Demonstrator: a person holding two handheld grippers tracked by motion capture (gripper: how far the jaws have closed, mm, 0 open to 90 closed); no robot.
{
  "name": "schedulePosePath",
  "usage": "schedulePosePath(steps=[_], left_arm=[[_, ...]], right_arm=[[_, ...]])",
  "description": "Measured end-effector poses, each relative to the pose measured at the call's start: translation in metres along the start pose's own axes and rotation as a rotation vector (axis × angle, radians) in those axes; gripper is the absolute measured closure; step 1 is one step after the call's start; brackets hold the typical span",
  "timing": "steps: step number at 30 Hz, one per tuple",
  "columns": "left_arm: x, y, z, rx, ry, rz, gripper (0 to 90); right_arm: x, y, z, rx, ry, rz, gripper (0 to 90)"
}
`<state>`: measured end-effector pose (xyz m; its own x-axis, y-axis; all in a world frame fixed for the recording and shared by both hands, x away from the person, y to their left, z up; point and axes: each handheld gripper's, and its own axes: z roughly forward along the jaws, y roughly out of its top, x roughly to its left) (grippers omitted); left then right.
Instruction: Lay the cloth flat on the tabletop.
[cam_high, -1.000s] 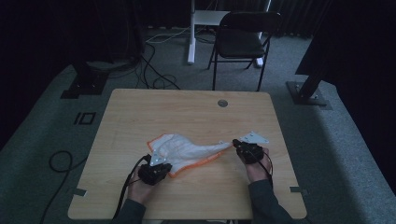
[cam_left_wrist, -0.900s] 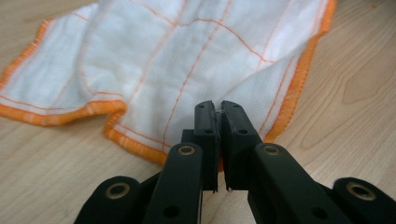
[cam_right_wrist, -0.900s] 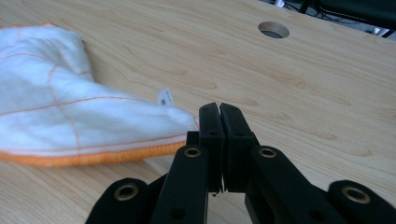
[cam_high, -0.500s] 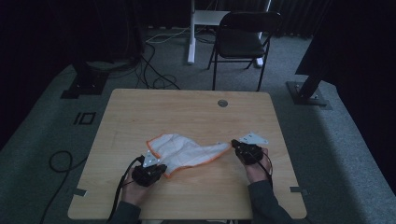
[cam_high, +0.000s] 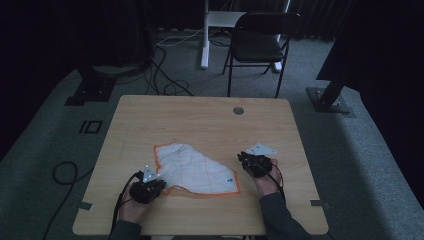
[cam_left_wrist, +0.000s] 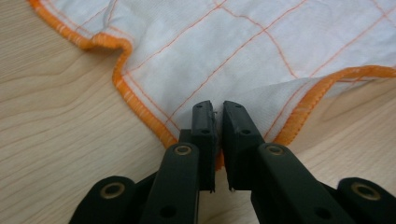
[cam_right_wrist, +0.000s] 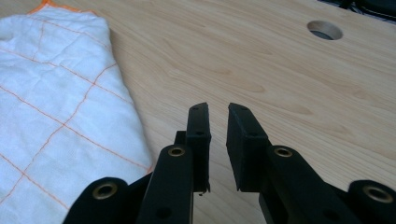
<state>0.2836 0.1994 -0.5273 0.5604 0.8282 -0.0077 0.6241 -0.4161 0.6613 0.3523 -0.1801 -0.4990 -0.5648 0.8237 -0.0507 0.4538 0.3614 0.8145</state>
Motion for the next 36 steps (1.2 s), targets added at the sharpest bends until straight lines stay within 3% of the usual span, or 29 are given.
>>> schedulePosePath(steps=[4, 9, 16, 23, 28, 36], left_arm=[[0.006, 0.0, -0.003, 0.0, 0.025, -0.016, 79.7], [0.011, 0.002, -0.009, -0.038, 0.017, -0.06, 74.5], [0.015, 0.007, -0.014, -0.064, 0.025, -0.067, 70.7], [0.013, 0.016, -0.006, -0.063, 0.026, -0.05, 69.0], [0.005, 0.023, 0.008, -0.045, 0.018, -0.02, 69.0], [-0.007, 0.033, 0.028, -0.011, 0.013, 0.019, 69.0]], right_arm=[[0.003, 0.001, 0.005, 0.002, 0.011, 0.002, 78.9], [0.007, 0.002, 0.011, 0.01, 0.028, -0.004, 79.1], [0.019, 0.004, 0.026, 0.026, 0.057, -0.016, 79.0], [0.025, 0.004, 0.042, 0.056, 0.076, -0.013, 74.4], [0.023, 0.0, 0.055, 0.087, 0.081, 0.017, 72.4], [0.026, -0.003, 0.066, 0.124, 0.103, -0.01, 70.1]])
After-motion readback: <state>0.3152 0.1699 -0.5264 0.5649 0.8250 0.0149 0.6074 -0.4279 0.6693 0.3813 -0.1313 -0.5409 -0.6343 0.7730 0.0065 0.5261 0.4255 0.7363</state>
